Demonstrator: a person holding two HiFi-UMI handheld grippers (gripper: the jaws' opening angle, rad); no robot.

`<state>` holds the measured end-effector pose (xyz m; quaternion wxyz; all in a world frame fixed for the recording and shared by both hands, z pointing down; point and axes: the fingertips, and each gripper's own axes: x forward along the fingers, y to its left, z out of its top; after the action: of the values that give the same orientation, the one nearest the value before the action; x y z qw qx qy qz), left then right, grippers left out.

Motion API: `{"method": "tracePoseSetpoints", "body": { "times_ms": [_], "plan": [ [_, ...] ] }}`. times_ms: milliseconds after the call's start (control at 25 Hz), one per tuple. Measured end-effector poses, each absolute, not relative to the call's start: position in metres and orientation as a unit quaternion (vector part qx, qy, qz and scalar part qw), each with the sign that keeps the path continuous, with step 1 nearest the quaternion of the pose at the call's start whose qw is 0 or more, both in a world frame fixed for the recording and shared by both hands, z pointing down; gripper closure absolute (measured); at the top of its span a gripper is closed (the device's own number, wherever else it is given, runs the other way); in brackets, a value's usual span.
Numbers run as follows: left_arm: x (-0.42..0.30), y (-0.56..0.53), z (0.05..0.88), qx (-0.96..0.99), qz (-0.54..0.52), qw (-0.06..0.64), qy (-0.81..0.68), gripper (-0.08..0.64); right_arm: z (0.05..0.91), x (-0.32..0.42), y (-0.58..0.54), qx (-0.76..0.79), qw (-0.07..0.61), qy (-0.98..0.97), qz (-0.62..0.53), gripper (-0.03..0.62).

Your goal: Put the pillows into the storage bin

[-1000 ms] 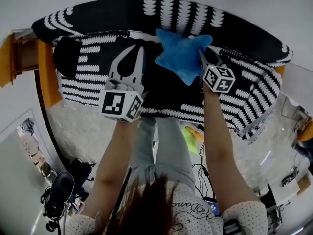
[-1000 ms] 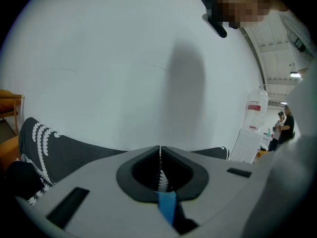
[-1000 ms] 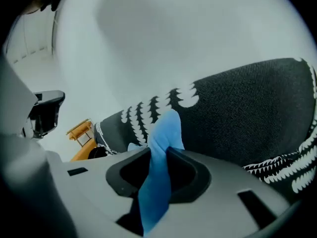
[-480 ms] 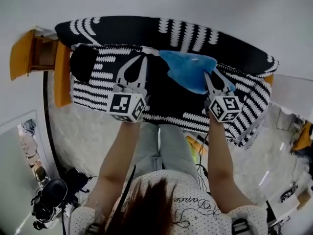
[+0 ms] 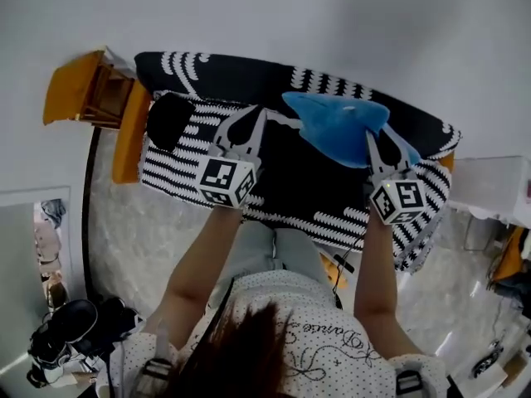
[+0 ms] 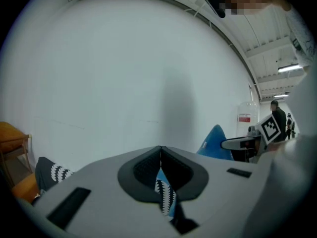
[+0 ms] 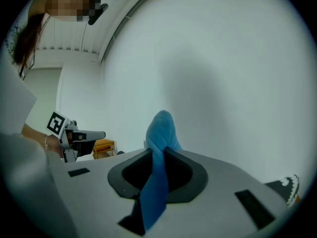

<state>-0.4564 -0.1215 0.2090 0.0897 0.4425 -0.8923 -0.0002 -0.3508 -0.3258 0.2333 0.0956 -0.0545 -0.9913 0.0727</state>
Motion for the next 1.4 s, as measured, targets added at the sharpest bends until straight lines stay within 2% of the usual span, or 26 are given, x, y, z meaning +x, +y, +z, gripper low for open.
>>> {"method": "tracePoseSetpoints", "body": {
  "times_ms": [240,760,1120,1400],
  "plan": [
    [-0.444,-0.107,0.190,0.445,-0.004,0.076,-0.892,0.555,0.193,-0.332,-0.315,-0.046,0.063,-0.995,0.065,0.517],
    [-0.429,-0.069,0.171,0.520,-0.008,0.061,-0.852,0.555,0.166,-0.275,-0.252,0.051,0.045,-0.996,0.049,0.518],
    [-0.392,-0.038,0.159,0.600,-0.014,0.046,-0.798,0.555,0.150,-0.198,-0.183,0.148,0.020,-0.988,0.052,0.520],
    [-0.328,-0.059,0.159,0.681,-0.020,0.050,-0.730,0.556,0.148,-0.109,-0.156,0.247,0.022,-0.968,0.050,0.520]
  ]
}}
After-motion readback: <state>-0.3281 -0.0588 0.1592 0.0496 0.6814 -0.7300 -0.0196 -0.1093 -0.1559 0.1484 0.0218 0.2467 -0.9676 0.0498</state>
